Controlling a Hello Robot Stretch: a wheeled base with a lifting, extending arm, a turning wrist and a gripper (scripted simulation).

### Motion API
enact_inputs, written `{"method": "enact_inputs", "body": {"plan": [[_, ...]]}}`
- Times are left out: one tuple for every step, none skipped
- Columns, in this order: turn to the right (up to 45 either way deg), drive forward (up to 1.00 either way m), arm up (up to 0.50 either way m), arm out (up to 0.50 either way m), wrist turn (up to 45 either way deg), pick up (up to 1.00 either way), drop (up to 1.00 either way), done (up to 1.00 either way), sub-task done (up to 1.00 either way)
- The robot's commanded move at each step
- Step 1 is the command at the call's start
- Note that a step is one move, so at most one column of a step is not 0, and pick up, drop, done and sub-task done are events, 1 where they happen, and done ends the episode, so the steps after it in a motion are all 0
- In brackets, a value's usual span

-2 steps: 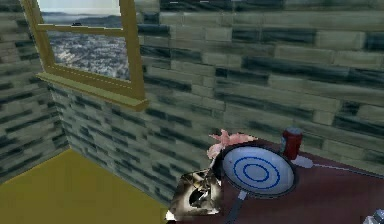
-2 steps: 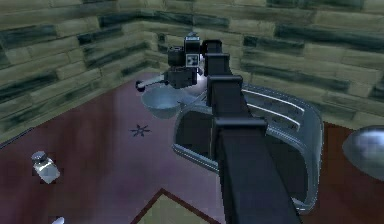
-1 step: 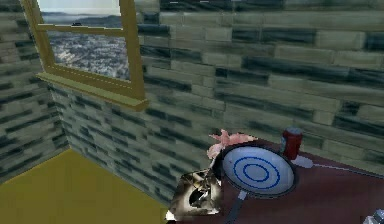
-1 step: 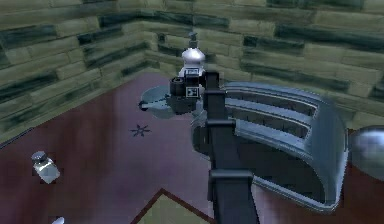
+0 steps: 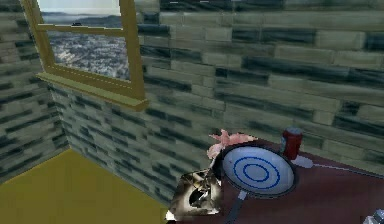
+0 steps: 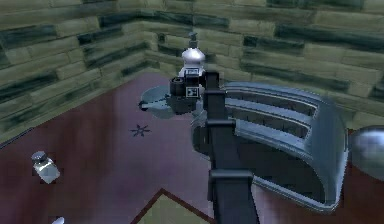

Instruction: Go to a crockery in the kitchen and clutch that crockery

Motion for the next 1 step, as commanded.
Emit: {"method": "enact_inputs", "body": {"plan": [[0.0, 0.00, 0.08, 0.00, 0.0, 0.00, 0.00, 0.00, 0.00]]}}
